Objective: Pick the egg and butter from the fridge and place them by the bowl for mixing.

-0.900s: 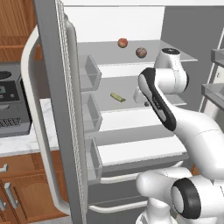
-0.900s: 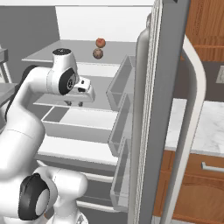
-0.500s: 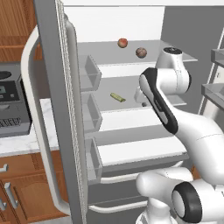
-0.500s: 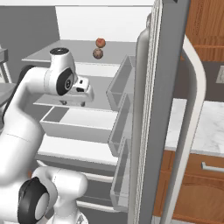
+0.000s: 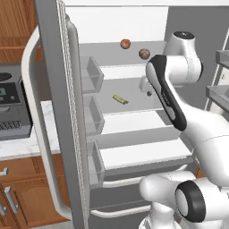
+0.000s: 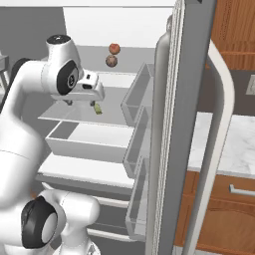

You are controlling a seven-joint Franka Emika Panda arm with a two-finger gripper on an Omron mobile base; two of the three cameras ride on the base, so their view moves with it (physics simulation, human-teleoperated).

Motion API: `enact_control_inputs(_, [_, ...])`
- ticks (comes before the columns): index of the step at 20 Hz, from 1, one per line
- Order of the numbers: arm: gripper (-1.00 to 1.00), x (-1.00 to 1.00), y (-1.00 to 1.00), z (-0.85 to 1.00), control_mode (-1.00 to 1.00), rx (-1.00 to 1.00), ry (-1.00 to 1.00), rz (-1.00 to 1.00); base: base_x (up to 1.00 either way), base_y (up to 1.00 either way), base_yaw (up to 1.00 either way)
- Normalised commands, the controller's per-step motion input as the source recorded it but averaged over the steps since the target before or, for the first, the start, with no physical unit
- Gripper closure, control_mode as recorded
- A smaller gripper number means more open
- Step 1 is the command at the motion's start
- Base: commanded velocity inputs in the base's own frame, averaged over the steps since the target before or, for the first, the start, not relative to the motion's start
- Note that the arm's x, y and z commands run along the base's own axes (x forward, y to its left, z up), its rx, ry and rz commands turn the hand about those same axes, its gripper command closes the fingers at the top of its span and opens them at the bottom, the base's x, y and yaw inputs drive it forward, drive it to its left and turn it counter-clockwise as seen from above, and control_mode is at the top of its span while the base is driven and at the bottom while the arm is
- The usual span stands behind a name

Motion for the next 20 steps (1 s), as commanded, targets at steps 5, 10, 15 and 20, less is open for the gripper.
enact_control_inputs(5, [-1.0,0.0,-0.01,0.3,-1.0,-0.09,-0.34,0.09,0.0,0.0,0.0])
enact_control_inputs(10, [-1.0,0.0,-0.16,0.35,-1.0,0.0,-0.16,0.15,0.0,0.0,0.0])
enact_control_inputs(15, [-1.0,0.0,-0.05,0.34,-1.0,0.0,-0.09,0.05,0.0,0.0,0.0])
enact_control_inputs(20, [-1.0,0.0,-0.04,0.4,-1.0,-0.01,-0.07,0.0,0.0,0.0,0.0])
